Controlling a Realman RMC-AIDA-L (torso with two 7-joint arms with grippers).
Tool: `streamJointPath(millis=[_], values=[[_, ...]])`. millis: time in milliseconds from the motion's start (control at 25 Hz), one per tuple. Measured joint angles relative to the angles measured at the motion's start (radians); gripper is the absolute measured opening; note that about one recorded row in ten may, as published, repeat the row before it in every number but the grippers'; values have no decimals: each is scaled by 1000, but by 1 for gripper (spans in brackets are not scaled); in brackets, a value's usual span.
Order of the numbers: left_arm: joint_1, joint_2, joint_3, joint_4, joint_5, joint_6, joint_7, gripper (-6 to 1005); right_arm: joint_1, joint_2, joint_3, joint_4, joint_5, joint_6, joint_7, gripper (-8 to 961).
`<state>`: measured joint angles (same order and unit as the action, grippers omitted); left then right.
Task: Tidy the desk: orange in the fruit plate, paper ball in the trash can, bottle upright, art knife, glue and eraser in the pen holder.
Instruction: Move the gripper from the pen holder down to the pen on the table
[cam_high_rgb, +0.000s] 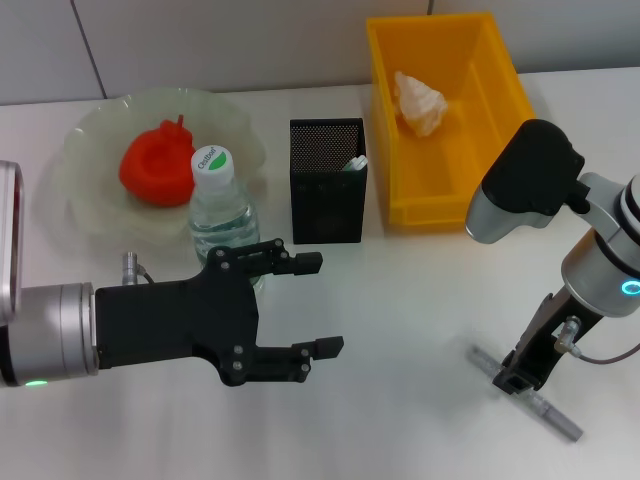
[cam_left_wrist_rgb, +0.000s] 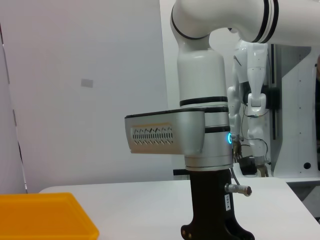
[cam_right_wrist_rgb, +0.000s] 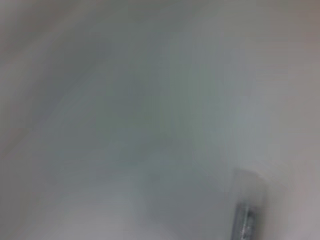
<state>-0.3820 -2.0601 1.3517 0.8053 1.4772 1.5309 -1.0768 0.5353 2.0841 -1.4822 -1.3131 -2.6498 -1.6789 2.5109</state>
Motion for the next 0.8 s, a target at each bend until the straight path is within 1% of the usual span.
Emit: streamJointPath(millis=[40,480,800], values=[[0,0,-1,0,0,0,0,799,0,0,-6,1,0,2,0,311],[0,0,-10,0,0,0,1,799,2,0,-12,0,-5,13,7,127],[-1,0,-12,0,0,0,1,799,-3,-1,-3,-30,-12,20,10,101]])
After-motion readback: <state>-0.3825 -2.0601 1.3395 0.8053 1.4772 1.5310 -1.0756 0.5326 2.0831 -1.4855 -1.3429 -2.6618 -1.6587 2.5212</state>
